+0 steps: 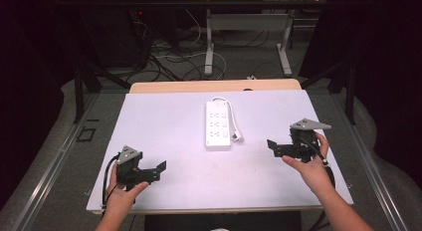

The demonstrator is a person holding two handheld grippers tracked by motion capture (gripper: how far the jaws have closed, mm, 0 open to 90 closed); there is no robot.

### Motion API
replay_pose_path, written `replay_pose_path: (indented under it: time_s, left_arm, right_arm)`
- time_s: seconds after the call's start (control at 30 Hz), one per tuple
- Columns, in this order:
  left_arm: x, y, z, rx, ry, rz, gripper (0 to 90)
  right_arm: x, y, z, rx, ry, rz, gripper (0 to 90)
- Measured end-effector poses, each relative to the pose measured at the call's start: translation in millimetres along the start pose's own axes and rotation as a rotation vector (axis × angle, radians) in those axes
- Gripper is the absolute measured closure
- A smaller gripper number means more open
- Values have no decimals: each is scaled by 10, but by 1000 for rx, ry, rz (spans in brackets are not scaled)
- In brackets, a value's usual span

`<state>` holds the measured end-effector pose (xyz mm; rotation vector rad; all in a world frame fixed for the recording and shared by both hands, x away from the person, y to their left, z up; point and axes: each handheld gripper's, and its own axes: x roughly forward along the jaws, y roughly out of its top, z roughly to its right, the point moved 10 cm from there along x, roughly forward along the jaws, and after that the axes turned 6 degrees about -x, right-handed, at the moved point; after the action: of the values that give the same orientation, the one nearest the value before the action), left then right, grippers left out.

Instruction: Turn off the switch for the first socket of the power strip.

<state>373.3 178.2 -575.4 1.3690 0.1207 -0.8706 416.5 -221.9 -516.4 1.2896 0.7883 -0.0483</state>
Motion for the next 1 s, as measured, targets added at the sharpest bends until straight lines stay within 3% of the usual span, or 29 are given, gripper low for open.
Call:
replay_pose_path:
  time_s: [0.63,1.0]
  left_arm:
    - [18,-15,12,4,3,-5,15]
    - [22,-23,13,12,3,-11,15]
  right_arm:
    - [75,291,-149,-73,44,-20,104]
    - [186,400,-190,-81,61,-43,130]
